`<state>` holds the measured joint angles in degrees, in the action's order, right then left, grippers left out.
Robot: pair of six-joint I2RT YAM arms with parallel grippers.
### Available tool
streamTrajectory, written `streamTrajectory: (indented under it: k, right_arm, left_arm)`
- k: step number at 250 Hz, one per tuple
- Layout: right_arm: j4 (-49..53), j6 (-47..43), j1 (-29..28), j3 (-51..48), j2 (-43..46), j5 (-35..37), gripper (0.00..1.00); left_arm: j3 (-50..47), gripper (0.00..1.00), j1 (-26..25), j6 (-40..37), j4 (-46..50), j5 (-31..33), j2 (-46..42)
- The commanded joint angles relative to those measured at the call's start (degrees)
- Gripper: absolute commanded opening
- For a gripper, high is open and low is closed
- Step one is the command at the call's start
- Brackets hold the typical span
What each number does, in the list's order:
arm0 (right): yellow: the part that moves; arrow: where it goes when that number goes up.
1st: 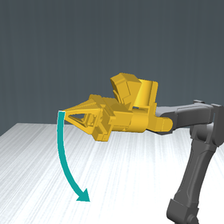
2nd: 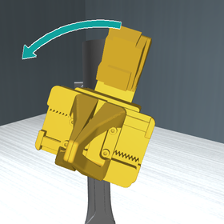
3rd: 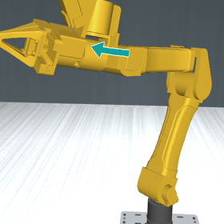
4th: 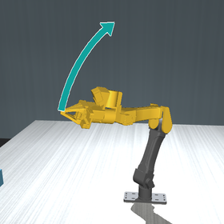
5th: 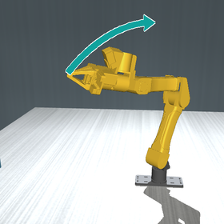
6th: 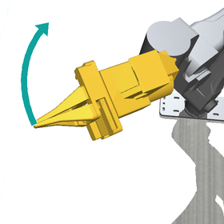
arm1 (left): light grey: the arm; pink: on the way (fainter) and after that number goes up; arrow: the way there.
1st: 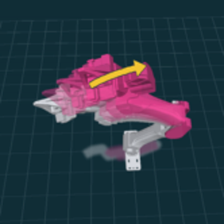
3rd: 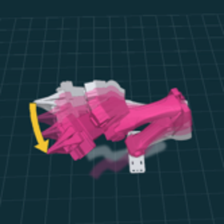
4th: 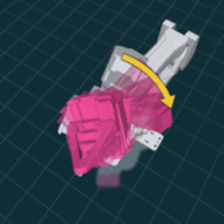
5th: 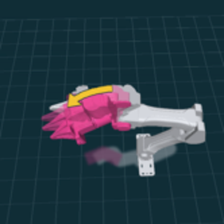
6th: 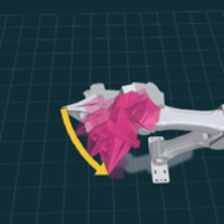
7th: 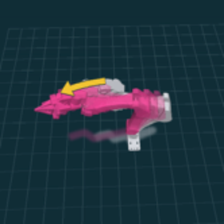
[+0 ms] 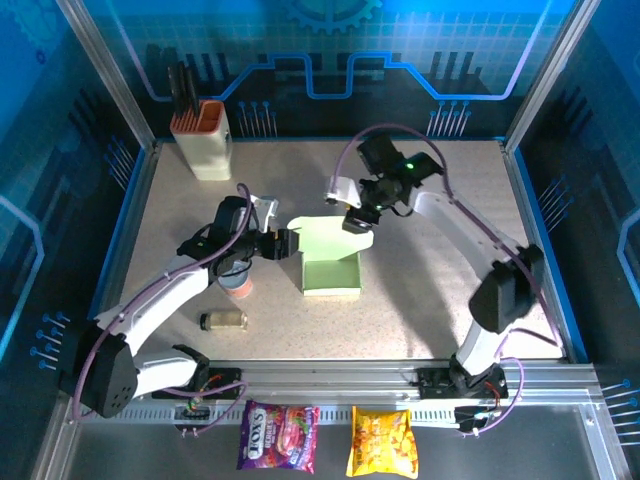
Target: Fold the paper box
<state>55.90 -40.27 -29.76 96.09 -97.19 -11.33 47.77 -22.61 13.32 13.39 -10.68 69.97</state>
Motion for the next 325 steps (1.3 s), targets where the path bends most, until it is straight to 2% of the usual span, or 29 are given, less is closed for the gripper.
streamTrajectory:
  k: [1,35,88,134,178,238,287,325]
  right_arm:
    - [-12.8,11.6,3.1,-8.9,7.0,-4.3,0.51]
    - [-19.1,19.5,6.3,-19.3,13.2,-2.6,0.51]
    - [-29.1,28.6,9.9,-34.1,19.1,-4.3,0.54]
    - [-41.3,35.4,12.1,-43.5,19.8,-10.0,0.53]
    - [-46.2,38.0,12.4,-44.5,15.7,-12.3,0.57]
    - [-48.3,38.3,13.2,-44.2,12.3,-12.3,0.52]
    - [-47.9,38.0,13.4,-43.6,10.3,-13.7,0.46]
    - [-47.8,38.2,13.4,-43.5,9.9,-14.1,0.39]
  left_arm:
    - [-0.7,0.68,0.5,-1.2,-2.5,0.4,1.8]
    - [-0.7,0.68,0.5,0.0,-4.1,0.1,4.7]
    - [0.2,0.67,0.7,1.1,-4.8,0.4,9.6]
    - [2.8,0.65,0.7,1.5,-4.4,-0.9,13.8]
    - [4.8,0.65,0.8,0.8,-3.2,0.7,15.5]
    - [6.1,0.64,1.1,0.2,-3.3,-1.0,16.4]
    - [6.8,0.55,1.1,0.5,-4.1,-3.2,17.7]
    - [6.2,0.44,1.1,0.7,-5.0,-3.4,17.4]
